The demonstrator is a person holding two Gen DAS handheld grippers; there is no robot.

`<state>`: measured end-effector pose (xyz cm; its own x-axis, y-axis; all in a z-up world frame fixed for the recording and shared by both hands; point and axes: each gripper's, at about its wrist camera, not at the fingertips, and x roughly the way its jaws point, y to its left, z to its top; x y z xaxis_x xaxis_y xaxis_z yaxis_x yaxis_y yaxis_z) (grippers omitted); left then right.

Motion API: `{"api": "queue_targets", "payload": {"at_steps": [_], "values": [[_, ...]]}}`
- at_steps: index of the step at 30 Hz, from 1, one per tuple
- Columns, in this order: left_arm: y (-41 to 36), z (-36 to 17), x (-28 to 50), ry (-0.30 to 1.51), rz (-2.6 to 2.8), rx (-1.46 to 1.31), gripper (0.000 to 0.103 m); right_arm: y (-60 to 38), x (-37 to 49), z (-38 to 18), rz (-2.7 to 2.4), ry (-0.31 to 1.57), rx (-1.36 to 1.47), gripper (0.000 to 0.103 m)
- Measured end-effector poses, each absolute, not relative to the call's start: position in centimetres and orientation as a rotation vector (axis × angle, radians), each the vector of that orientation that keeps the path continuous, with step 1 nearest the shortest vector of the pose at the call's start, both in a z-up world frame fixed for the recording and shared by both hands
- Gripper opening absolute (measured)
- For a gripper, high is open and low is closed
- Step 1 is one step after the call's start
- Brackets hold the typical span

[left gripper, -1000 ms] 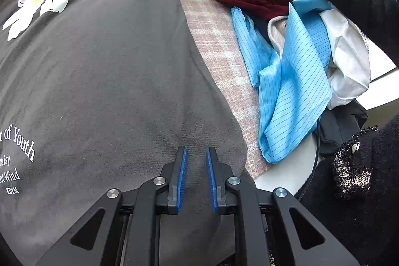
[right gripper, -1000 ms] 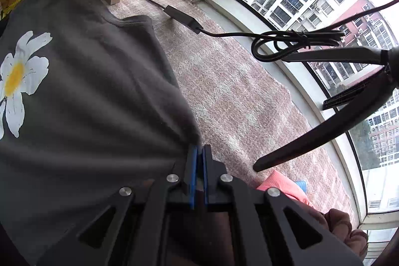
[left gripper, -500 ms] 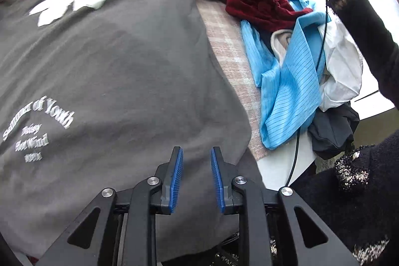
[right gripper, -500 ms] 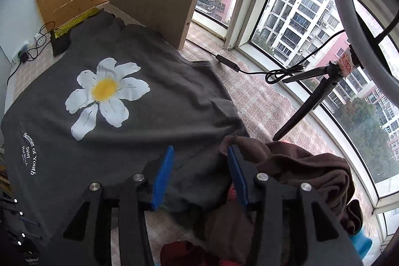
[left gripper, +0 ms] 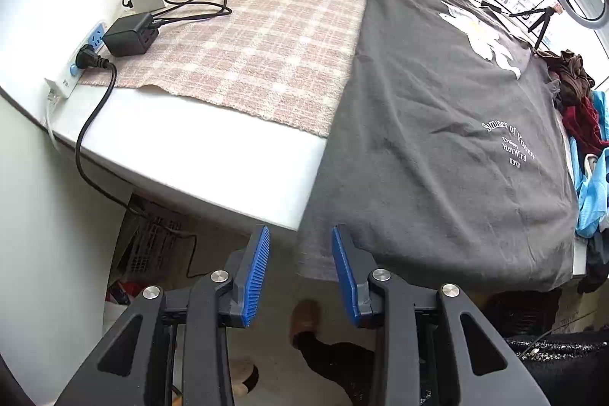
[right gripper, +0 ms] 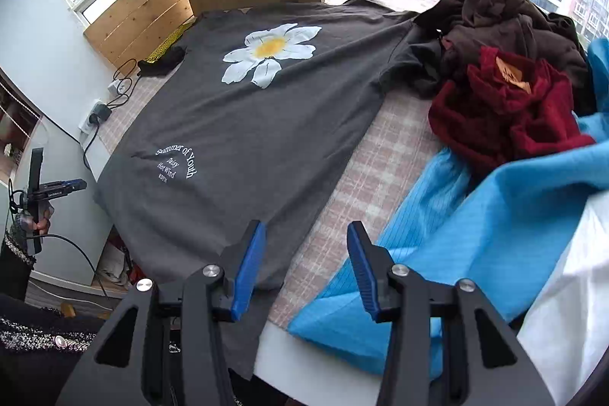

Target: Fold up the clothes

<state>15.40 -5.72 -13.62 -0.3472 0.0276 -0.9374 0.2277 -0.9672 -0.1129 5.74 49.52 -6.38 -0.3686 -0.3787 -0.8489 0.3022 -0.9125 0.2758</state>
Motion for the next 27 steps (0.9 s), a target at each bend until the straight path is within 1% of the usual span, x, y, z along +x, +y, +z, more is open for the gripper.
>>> {"api": "queue_targets", "payload": {"at_steps": [4, 7, 9, 13, 16, 19, 21, 23, 24, 27], "values": [[-7.0, -13.9, 14.5, 0.307, -2.552, 1.837, 0.033, 49.8, 12.3, -8.7, -2.395, -0.308, 1.546, 0.044], [-6.7, -14.1, 14.0, 0.207, -2.612, 1.914, 0.033, 49.0, 15.9, -10.9, -2.455, -0.357, 1.604, 0.044], [-6.6, -14.2, 13.7, 0.186, -2.645, 1.947, 0.033, 48.1, 17.4, -12.3, -2.483, -0.358, 1.643, 0.044], [-6.1, -14.4, 13.0, 0.149, -2.674, 1.988, 0.033, 46.3, 18.3, -13.8, -2.546, -0.277, 1.635, 0.044], [-5.4, -14.7, 12.8, 0.123, -2.691, 2.01, 0.033, 45.3, 17.3, -14.8, -2.536, -0.214, 1.658, 0.044], [-4.8, -15.2, 12.7, 0.103, -2.691, 2.033, 0.033, 44.4, 16.8, -15.5, -2.538, -0.107, 1.694, 0.044], [-4.5, -15.4, 12.8, 0.083, -2.692, 2.041, 0.033, 44.1, 16.7, -15.9, -2.531, -0.082, 1.712, 0.043], [-4.2, -15.5, 12.8, 0.064, -2.698, 2.043, 0.033, 44.0, 17.0, -16.0, -2.532, -0.088, 1.701, 0.028], [-4.2, -15.5, 12.8, 0.064, -2.697, 2.042, 0.033, 44.1, 17.0, -16.1, -2.521, -0.106, 1.701, 0.006], [-4.2, -15.6, 12.7, 0.068, -2.692, 2.037, 0.033, 45.0, 18.0, -15.6, -2.444, -0.282, 1.685, 0.006]]}}
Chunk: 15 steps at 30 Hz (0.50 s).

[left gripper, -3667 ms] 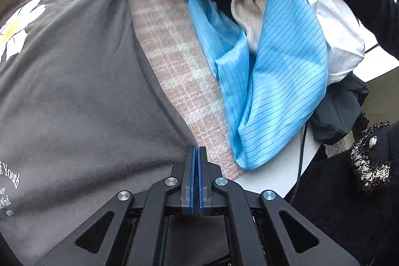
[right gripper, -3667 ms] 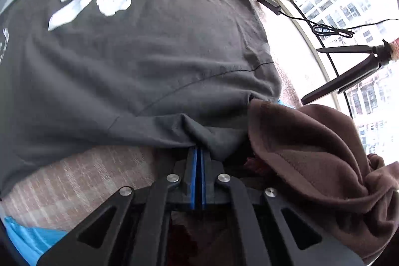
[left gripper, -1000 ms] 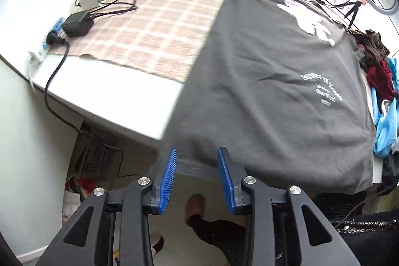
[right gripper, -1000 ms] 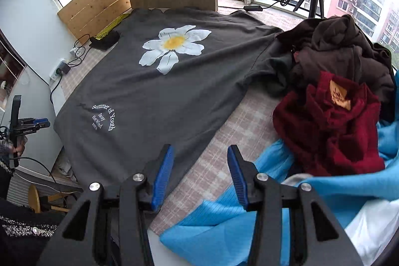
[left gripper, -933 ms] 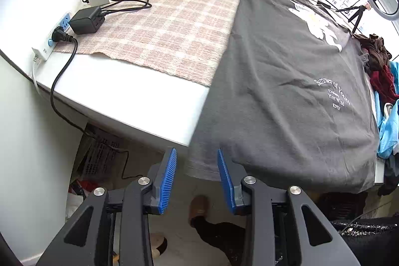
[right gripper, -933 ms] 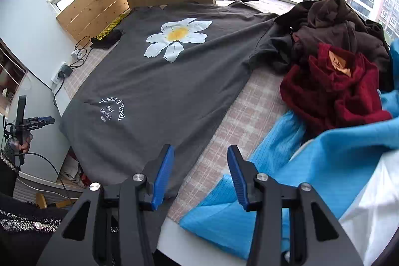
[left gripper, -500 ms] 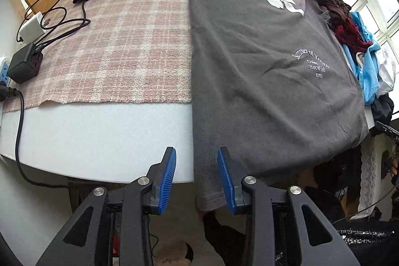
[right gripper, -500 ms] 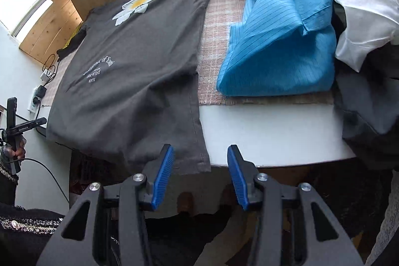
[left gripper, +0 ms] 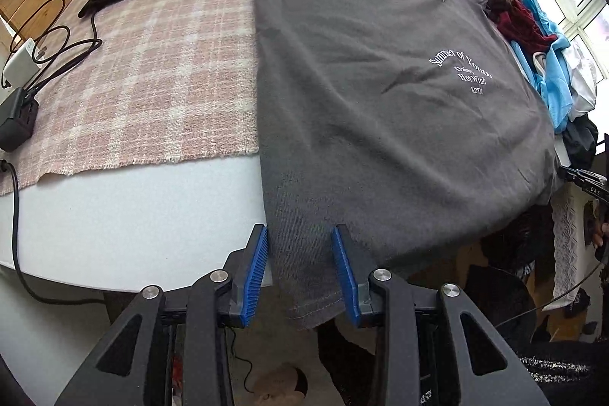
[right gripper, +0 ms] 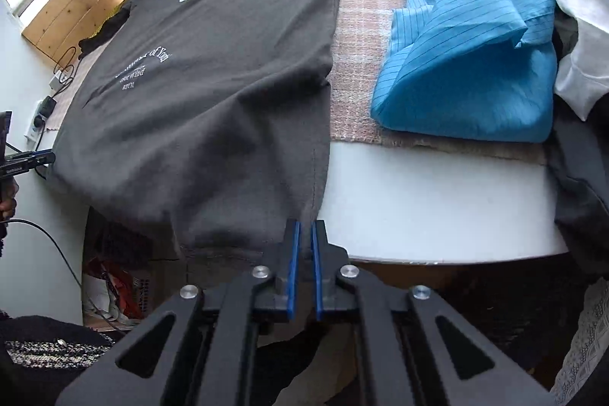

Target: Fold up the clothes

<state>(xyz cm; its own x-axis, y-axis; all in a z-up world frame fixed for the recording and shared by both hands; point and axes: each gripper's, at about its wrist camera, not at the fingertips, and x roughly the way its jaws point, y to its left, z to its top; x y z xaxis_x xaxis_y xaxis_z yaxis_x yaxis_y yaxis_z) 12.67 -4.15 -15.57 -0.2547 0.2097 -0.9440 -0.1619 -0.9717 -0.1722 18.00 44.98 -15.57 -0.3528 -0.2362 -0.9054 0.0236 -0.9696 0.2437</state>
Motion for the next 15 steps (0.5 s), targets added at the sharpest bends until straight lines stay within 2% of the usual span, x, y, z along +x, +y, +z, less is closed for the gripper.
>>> {"api": "queue_targets", "payload": {"at_steps": [4, 5, 10, 15], "values": [[-4.5, -15.2, 13.3, -0.104, 2.326, -1.731, 0.033, 49.0, 21.0, -13.5, -2.437, -0.692, 1.553, 0.006], [-4.7, -15.2, 13.6, -0.12, 2.326, -1.729, 0.033, 49.7, 21.0, -13.6, -2.437, -0.74, 1.55, 0.006], [-5.5, -15.2, 15.5, -0.181, 2.33, -1.719, 0.033, 48.3, 19.3, -14.7, -2.427, -0.623, 1.649, 0.006], [-6.1, -15.5, 16.8, -0.257, 2.332, -1.704, 0.039, 48.2, 19.0, -14.8, -2.421, -0.621, 1.678, 0.006]]}}
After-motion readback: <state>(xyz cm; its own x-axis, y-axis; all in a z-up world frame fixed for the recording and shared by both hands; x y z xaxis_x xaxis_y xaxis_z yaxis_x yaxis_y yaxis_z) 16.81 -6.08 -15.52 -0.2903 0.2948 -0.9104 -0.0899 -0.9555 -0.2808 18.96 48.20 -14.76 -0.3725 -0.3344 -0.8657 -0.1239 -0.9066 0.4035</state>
